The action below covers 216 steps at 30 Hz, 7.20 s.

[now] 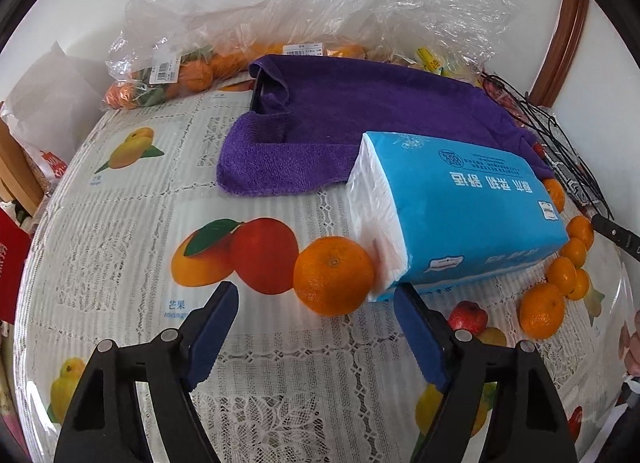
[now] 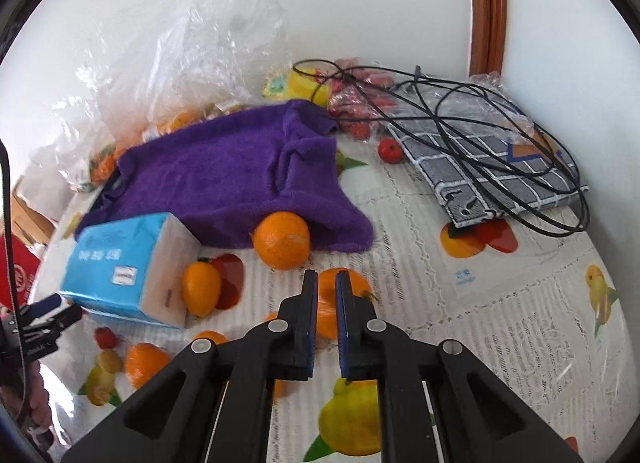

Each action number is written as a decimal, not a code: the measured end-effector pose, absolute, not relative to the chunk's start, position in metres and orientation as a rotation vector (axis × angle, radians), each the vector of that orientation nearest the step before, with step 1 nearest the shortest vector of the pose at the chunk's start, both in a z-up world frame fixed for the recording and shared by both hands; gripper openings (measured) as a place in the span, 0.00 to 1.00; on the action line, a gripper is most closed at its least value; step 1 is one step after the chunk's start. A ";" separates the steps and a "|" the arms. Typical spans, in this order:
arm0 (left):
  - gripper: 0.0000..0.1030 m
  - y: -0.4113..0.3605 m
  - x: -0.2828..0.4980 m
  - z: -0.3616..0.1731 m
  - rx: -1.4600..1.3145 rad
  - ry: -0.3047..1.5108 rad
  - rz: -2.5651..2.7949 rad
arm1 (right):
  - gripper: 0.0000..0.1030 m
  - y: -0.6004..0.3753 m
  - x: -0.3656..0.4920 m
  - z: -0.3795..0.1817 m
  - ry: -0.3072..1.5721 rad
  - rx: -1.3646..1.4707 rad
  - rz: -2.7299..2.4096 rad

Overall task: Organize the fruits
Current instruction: 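Reach the right gripper to a large orange and close on it, then grasp a small orange with the left gripper while the right gripper holds its orange, then carry both oranges onto the purple towel and open both grippers, then grasp the red apple with the left gripper while the right grasps the yellow-green fruit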

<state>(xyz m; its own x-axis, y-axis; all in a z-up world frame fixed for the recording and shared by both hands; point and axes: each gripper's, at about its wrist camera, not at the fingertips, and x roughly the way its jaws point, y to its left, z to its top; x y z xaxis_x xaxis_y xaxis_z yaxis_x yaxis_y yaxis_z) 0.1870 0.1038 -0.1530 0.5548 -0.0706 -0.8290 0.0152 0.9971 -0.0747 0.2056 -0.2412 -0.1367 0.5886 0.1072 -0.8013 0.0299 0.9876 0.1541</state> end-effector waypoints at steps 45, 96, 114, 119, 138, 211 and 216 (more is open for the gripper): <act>0.37 0.107 0.166 -0.141 -0.092 0.936 -0.100 | 0.10 -0.243 0.184 -0.132 0.955 0.126 0.025; 0.37 0.069 0.167 -0.096 -0.091 0.879 -0.170 | 0.43 -0.222 0.188 -0.160 1.005 0.152 0.208; 0.37 0.067 0.218 -0.058 -0.089 0.835 -0.162 | 0.43 -0.172 0.244 -0.064 0.826 0.107 0.273; 0.37 0.075 0.242 -0.050 -0.082 0.823 -0.134 | 0.43 -0.162 0.271 -0.054 0.803 0.089 0.268; 0.38 0.078 0.329 -0.071 -0.056 0.876 -0.120 | 0.43 -0.160 0.354 -0.087 0.837 0.092 0.227; 0.76 0.097 0.156 -0.097 -0.047 0.872 -0.049 | 0.60 -0.114 0.149 -0.115 0.911 0.051 0.316; 0.76 0.120 0.148 -0.106 -0.097 0.889 -0.009 | 0.48 -0.081 0.141 -0.125 0.945 0.020 0.400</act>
